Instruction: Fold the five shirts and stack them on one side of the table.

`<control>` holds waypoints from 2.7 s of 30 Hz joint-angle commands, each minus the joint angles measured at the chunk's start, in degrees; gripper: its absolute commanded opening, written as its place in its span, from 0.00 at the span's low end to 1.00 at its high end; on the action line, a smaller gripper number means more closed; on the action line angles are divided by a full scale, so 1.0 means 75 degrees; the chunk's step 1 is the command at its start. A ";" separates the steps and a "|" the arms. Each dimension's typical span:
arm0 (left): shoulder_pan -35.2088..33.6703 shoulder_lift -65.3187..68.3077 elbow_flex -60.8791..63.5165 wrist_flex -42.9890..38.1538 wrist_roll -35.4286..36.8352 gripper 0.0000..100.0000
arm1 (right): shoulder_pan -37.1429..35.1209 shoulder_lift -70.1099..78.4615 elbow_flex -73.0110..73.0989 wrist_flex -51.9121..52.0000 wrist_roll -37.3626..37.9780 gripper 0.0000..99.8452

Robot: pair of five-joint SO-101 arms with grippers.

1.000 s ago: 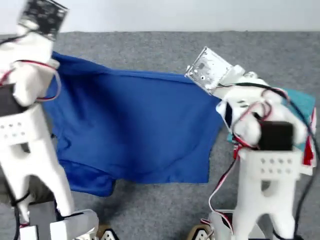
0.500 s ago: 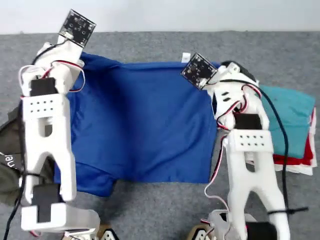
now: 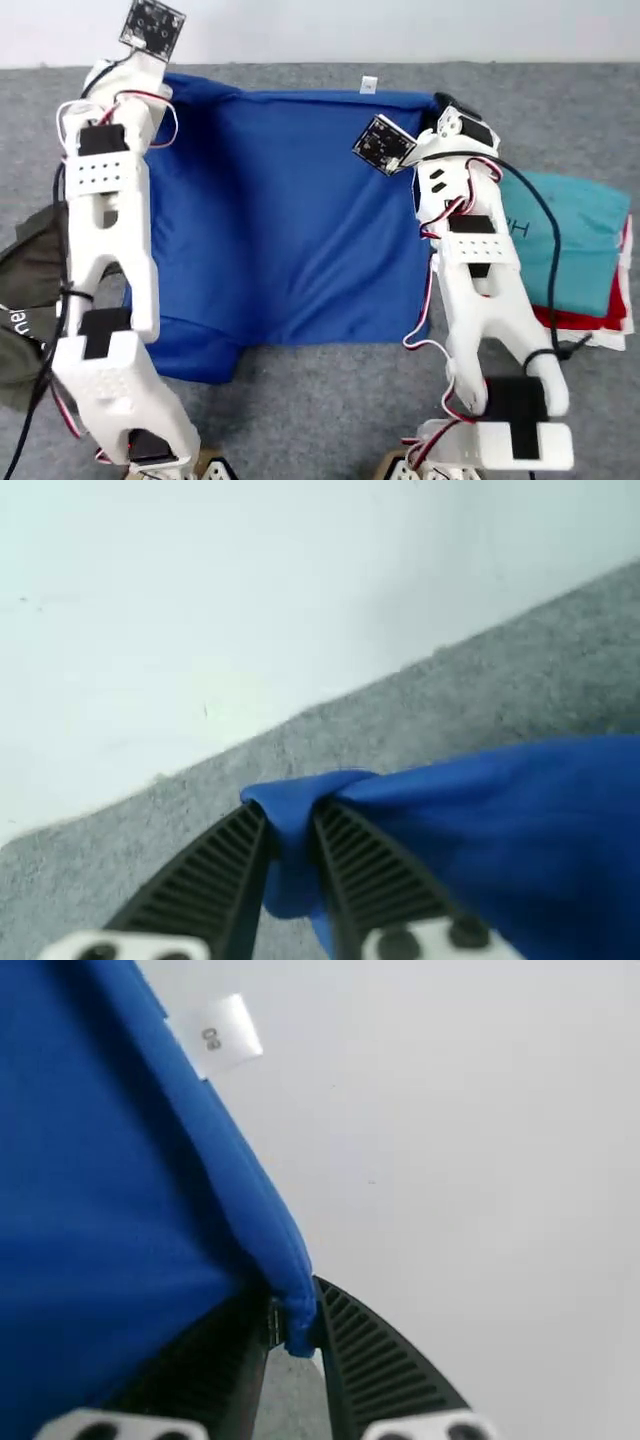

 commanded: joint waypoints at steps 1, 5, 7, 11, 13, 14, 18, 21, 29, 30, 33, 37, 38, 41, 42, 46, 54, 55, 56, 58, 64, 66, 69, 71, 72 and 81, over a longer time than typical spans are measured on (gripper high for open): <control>-0.0164 0.0117 -0.0721 -0.0141 0.0082 0.01 | -0.0064 0.0076 -0.0129 -0.0193 0.0070 0.01; -0.0164 -0.0082 -0.0803 0.0270 -0.0399 0.01 | -0.0076 0.0229 -0.0129 -0.0182 0.0070 0.01; -0.0105 -0.0234 -0.0803 0.0527 -0.0645 0.01 | -0.0088 0.0252 -0.0129 -0.0182 0.0070 0.01; 0.0035 -0.0434 -0.0779 0.1184 -0.0727 0.01 | -0.0088 0.0182 -0.0129 0.0064 0.0070 0.01; 0.0059 -0.0469 -0.0791 0.1711 -0.0727 0.01 | -0.0100 0.0158 -0.0129 0.0557 0.0070 0.01; 0.0059 -0.0469 -0.0803 0.1958 -0.0727 0.01 | -0.0135 0.0123 -0.0129 0.0838 0.0082 0.01; 0.0023 -0.0469 -0.0803 0.3130 -0.0750 0.01 | -0.0275 -0.0475 -0.0129 0.2456 0.0082 0.01; 0.0012 -0.0469 -0.0815 0.4325 -0.1278 0.02 | -0.0416 -0.0990 -0.0129 0.3745 0.0082 0.01; -0.0012 -0.0469 -0.0826 0.7279 -0.1594 0.02 | -0.0440 -0.1717 -0.0129 0.6629 0.0035 0.01; -0.0012 -0.0469 -0.0826 0.7607 -0.1594 0.02 | -0.0440 -0.1811 -0.0129 0.6980 0.0035 0.01; -0.0129 -0.0504 -0.0651 0.8029 -0.1500 0.02 | -0.0451 -0.2081 -0.0129 0.8059 0.0023 0.01; -0.0727 -0.1055 -0.0088 0.8029 -0.1313 0.02 | -0.0440 -0.2479 -0.0129 0.9219 -0.0316 0.01; -0.0821 -0.1219 0.0147 0.8029 -0.1313 0.02 | -0.0440 -0.2549 -0.0129 0.9465 -0.0387 0.01; -0.1102 -0.1911 0.1166 0.8029 -0.1325 0.02 | -0.0510 -0.2667 -0.0129 1.0227 -0.0445 0.01; -0.1149 -0.2168 0.1565 0.8029 -0.1325 0.02 | -0.0533 -0.2678 -0.0129 1.0403 -0.0445 0.01; -0.1196 -0.3223 0.3218 0.8029 -0.1512 0.02 | -0.0568 -0.2690 -0.0105 1.0766 -0.0445 0.01; -0.1219 -0.4220 0.5046 0.8018 -0.1524 0.02 | -0.0662 -0.2714 0.0352 1.0825 -0.0457 0.01; -0.1219 -0.4267 0.5199 0.8018 -0.1524 0.02 | -0.0674 -0.2714 0.0375 1.0954 -0.0457 0.01; -0.1219 -0.4302 0.5339 0.8018 -0.1524 0.02 | -0.0686 -0.2714 0.0387 1.1083 -0.0445 0.01; -0.1219 -0.4349 0.5597 0.8018 -0.1524 0.02 | -0.0697 -0.2714 0.0387 1.1364 -0.0445 0.01; -0.1219 -0.4349 0.6300 0.8018 -0.1536 0.02 | -0.0639 -0.2714 0.0422 1.1610 -0.0445 0.01; -0.1219 -0.4314 0.6382 0.8018 -0.1536 0.02 | -0.0639 -0.2714 0.0422 1.1610 -0.0445 0.01; -0.1278 -0.4302 0.6382 0.8018 -0.1559 0.02 | -0.0639 -0.2714 0.0422 1.1704 -0.0445 0.01; -0.1407 -0.4349 0.6336 0.8018 -0.1770 0.06 | -0.0651 -0.2714 0.0375 1.1985 -0.0445 0.03; -0.1524 -0.4349 0.6312 0.8018 -0.1829 0.09 | -0.0662 -0.2714 0.0375 1.2149 -0.0445 0.06; -0.2497 -0.4360 0.5128 0.8029 -0.1852 0.16 | -0.0568 -0.3194 -0.0399 1.3380 -0.0457 0.22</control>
